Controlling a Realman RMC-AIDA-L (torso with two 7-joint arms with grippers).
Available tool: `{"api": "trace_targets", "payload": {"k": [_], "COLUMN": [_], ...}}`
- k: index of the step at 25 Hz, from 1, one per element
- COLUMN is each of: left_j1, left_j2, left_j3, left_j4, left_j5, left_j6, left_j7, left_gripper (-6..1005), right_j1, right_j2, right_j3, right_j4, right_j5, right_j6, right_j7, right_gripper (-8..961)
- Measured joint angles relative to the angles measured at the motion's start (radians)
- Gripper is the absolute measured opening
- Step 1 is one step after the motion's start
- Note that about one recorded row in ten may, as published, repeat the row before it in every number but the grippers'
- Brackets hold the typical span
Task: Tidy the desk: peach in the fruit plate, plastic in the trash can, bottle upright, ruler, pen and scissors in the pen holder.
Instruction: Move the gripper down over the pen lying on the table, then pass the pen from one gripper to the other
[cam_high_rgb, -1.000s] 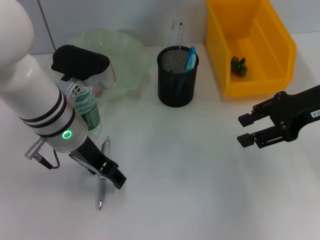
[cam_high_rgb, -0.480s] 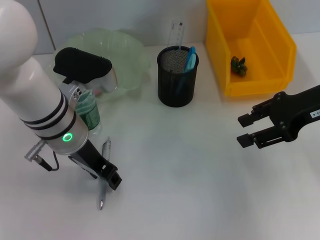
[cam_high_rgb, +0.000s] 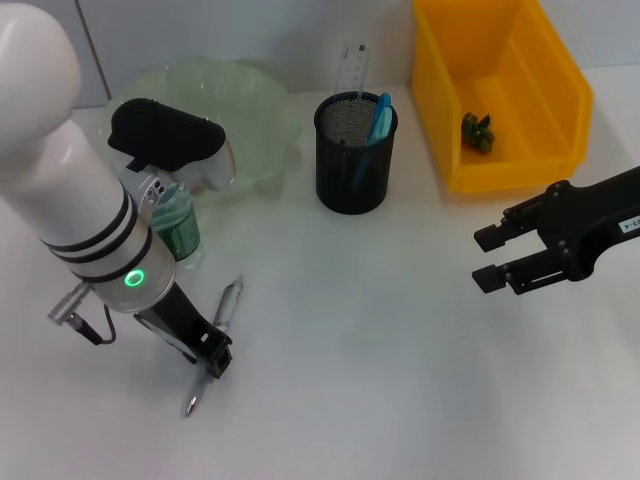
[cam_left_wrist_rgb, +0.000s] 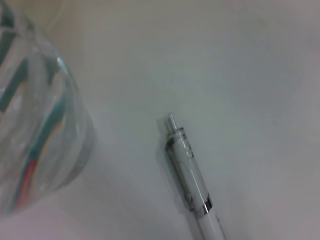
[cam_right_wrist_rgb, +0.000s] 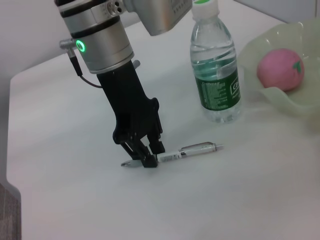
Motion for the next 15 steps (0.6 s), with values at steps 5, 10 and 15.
{"api": "trace_targets", "payload": {"k": [5,10,15], "left_j1": [0.000,0.000,0.000], "left_j2": [0.000,0.000,0.000], "left_j3": [0.006,0.010,0.017], "left_j4": [-0.002,-0.001,0.007], "left_j5": [0.001,0.013,0.013], "left_j6": [-0.001,-0.002,-0.002], "left_j7": [0.000,0.001,0.003], "left_gripper": [313,262,240], "right_j1": [0.003,0.006,0.006], "right_j2": [0.000,0.000,0.000], "right_j3": [0.000,0.000,0.000], "right_j4": [0.000,0.000,-0.004], "right_j5": [0.000,0.000,0.000], "right_j6": [0.000,0.000,-0.001], "right_j7": [0.000,0.001,0.005], "right_gripper": [592,592,592]}}
